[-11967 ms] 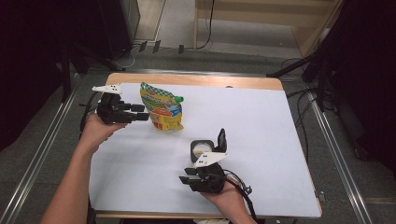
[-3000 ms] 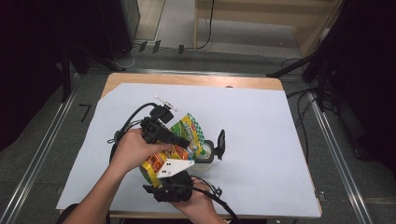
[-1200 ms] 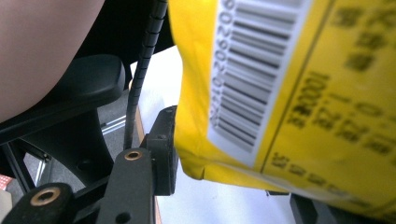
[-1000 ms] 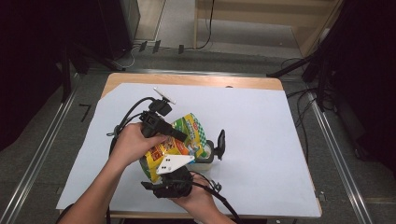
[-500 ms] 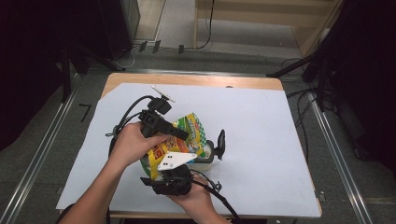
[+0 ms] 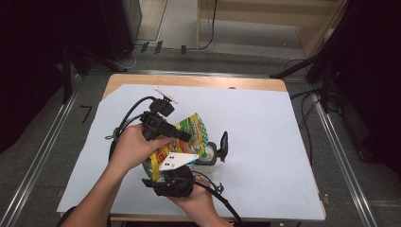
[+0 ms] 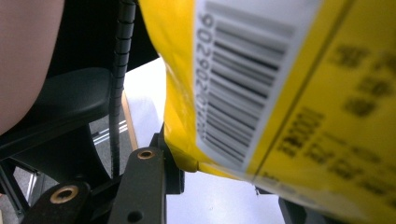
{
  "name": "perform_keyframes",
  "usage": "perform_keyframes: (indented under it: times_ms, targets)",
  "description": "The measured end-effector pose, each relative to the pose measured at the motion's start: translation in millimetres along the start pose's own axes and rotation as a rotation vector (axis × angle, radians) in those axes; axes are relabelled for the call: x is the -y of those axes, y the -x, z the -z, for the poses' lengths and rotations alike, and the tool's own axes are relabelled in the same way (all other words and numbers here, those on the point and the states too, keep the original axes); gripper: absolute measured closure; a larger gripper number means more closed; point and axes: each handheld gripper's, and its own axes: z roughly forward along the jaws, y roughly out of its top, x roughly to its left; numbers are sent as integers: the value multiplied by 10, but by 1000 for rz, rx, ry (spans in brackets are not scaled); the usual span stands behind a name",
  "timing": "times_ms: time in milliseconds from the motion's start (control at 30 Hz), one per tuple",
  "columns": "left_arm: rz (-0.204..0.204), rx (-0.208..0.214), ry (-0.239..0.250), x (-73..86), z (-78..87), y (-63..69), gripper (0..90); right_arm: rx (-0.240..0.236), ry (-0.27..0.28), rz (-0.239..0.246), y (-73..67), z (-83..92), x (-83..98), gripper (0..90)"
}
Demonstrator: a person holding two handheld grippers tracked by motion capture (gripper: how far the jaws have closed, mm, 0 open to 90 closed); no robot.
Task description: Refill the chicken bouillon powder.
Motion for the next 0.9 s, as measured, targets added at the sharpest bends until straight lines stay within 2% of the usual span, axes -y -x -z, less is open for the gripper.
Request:
perform_keyframes:
  times_ms: [367,433,500,567,700,833,900]
  targets:
    - [-10,-4,-5,-6,-23,-19,750,-1,-1,7,5,12,-1,642]
    - [-24,-10,-7,-2,-31,-12,738,-1,-6,8,13,8,0,643]
    - [-56,-13,-5,14,-35,6,731,-1,-10,5,11,3,6,645]
    - [-62,-11,2,17,-28,3,738,-3,-8,7,7,6,3,647]
    - [-69,18,11,20,-31,-9,735,-7,-3,13,6,16,-3,656]
    - [-64,20,4,22,-41,-17,738,-10,-8,7,8,11,2,658]
    - [-49,23,-2,21,-45,-25,758,-12,-9,6,8,10,4,658]
